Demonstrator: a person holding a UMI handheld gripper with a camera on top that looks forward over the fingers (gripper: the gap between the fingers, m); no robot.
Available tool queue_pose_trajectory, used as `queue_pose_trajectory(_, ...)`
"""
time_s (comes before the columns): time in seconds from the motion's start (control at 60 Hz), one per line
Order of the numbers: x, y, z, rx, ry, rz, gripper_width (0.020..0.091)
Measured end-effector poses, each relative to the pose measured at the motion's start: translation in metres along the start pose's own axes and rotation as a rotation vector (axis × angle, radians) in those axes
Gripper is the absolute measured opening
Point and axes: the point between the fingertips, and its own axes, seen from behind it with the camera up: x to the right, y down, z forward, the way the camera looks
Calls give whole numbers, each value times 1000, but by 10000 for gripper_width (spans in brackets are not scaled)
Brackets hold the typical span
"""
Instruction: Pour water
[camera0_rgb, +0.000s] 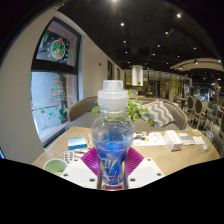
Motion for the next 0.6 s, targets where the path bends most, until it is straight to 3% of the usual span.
queue_pose_trajectory(0.3, 33, 80, 20, -98, 25, 9, 296)
queue_pose_trajectory(0.35, 34, 78, 19, -71, 24, 6, 293)
queue_pose_trajectory(0.567, 38, 78, 20, -90, 41, 62, 516)
queue_pose_trajectory(0.6, 39, 81, 19, -114, 43, 78, 579)
